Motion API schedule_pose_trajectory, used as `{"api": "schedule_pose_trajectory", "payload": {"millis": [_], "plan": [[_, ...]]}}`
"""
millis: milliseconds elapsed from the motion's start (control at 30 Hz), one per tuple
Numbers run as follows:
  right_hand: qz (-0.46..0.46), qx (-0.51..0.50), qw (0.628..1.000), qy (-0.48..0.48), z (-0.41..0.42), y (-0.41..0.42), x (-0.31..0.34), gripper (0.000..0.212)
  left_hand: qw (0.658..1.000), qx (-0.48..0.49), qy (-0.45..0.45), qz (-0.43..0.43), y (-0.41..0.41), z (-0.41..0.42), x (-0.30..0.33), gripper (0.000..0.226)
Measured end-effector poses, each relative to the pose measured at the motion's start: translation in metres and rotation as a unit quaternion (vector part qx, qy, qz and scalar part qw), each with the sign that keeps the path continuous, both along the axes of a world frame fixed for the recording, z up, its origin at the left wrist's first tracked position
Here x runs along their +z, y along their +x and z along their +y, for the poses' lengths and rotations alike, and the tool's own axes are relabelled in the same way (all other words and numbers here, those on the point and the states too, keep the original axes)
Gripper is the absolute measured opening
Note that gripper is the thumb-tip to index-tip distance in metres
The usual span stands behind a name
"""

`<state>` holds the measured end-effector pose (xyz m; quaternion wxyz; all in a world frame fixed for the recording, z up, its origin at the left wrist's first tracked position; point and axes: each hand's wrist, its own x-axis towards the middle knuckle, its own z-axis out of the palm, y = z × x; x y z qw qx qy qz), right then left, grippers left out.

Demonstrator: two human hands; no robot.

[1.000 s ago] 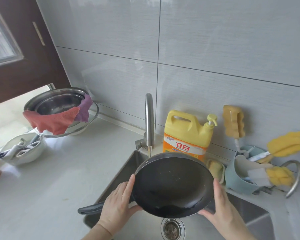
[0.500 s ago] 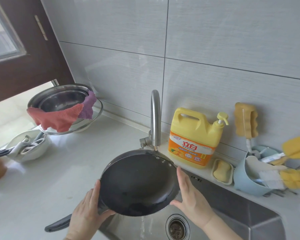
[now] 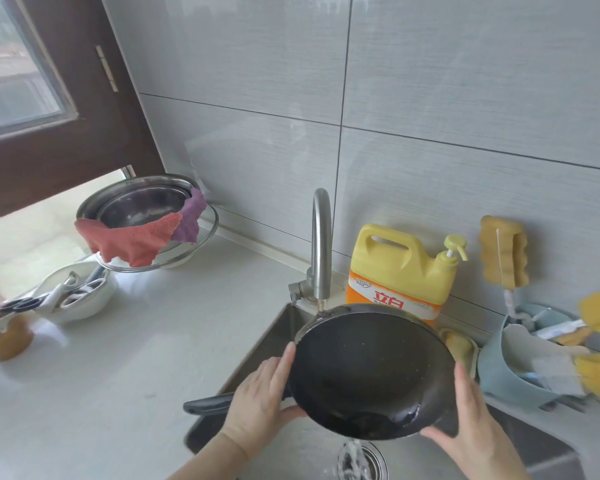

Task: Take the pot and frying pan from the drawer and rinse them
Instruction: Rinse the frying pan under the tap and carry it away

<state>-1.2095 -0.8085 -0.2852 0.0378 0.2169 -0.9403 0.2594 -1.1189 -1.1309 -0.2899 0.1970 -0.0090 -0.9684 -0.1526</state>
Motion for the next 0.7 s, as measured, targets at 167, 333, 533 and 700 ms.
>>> {"api": "schedule_pose_trajectory", "payload": {"millis": [167,333,533,700], "plan": [[0.028,0.004,1.0,0.0,0.005,-0.002,0.006,0.176,1.0,-0.002,0.001,0.016,-0.005,0.001,0.003,0.117],[-0.002,0.036,0.999,0.007,-0.014,0.0,0.0,0.168,0.999,0.028,0.027,-0.003,0.014,-0.021,-0.002,0.105],[-0.01,0.133,0.991,0.019,-0.054,0.007,-0.003,0.149,0.998,0.065,0.024,-0.001,0.046,-0.048,-0.003,0.107],[-0.007,0.148,0.988,0.033,-0.078,0.011,0.0,0.149,0.996,0.083,0.012,0.009,0.061,-0.065,0.001,0.104]]}}
